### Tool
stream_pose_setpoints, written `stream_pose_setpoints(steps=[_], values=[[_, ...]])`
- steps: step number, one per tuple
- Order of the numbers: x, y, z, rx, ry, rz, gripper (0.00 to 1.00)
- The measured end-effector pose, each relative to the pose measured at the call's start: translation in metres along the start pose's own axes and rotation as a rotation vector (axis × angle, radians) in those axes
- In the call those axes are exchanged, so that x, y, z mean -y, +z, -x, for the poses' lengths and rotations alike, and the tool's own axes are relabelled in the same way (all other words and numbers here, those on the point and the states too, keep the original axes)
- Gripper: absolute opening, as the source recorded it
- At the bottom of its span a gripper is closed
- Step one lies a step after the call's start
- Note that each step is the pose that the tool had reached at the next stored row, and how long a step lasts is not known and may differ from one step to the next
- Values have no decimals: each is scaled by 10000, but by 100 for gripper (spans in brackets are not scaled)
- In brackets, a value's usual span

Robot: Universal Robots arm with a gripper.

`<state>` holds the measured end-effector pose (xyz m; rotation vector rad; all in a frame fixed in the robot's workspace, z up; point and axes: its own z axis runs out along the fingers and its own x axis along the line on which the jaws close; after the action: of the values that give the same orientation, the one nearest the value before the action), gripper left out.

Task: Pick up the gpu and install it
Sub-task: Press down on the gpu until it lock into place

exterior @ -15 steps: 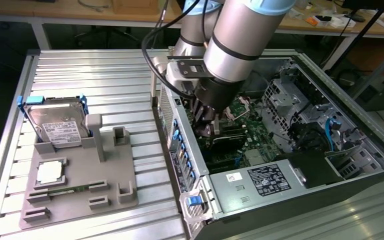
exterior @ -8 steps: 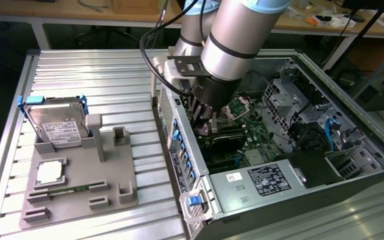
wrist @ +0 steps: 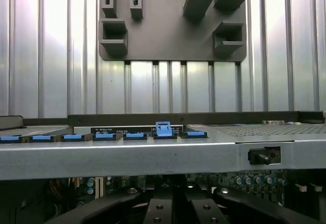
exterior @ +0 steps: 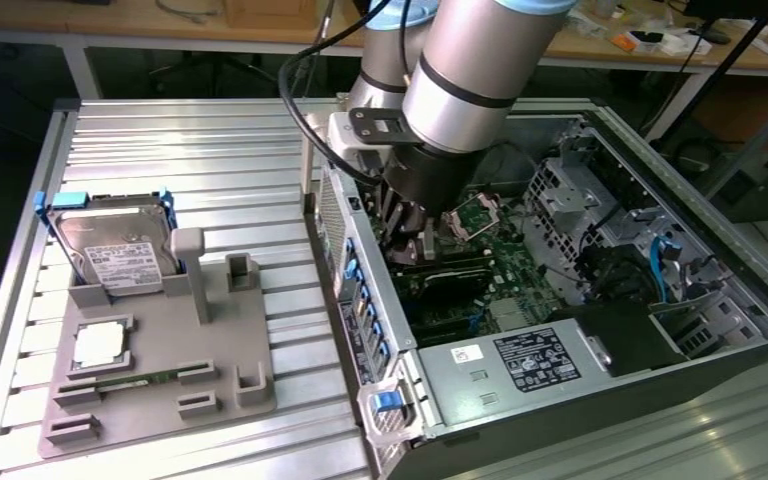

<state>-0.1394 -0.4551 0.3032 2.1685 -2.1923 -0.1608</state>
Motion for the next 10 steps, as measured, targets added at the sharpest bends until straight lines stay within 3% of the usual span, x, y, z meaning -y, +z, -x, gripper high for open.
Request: stream_pose_setpoints(steps=[10], values=[[-9, -80, 7, 13, -2, 0, 11]])
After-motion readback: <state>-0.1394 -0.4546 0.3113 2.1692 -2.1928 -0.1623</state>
